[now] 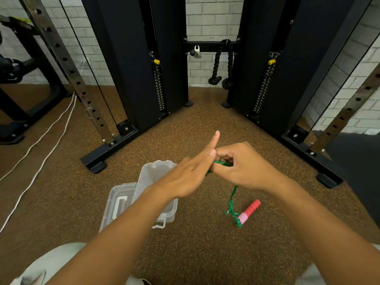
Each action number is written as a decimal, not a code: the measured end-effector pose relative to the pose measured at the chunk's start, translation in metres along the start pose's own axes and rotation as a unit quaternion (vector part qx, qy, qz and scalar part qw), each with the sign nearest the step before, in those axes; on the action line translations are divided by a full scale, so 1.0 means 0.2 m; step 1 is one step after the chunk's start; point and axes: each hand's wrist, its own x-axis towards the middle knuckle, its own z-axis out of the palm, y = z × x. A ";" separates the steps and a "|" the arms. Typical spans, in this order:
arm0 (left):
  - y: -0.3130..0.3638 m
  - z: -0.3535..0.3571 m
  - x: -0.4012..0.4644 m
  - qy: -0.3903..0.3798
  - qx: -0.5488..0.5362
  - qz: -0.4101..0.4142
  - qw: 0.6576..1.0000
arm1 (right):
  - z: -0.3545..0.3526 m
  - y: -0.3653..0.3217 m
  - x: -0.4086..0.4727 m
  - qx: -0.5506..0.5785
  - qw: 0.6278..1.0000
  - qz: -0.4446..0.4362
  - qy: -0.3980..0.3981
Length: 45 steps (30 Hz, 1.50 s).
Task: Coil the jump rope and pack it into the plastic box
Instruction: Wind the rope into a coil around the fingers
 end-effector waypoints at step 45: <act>0.03 -0.03 0.01 0.049 -0.054 0.014 0.997 | -0.01 0.07 0.01 0.079 0.990 0.120 -0.003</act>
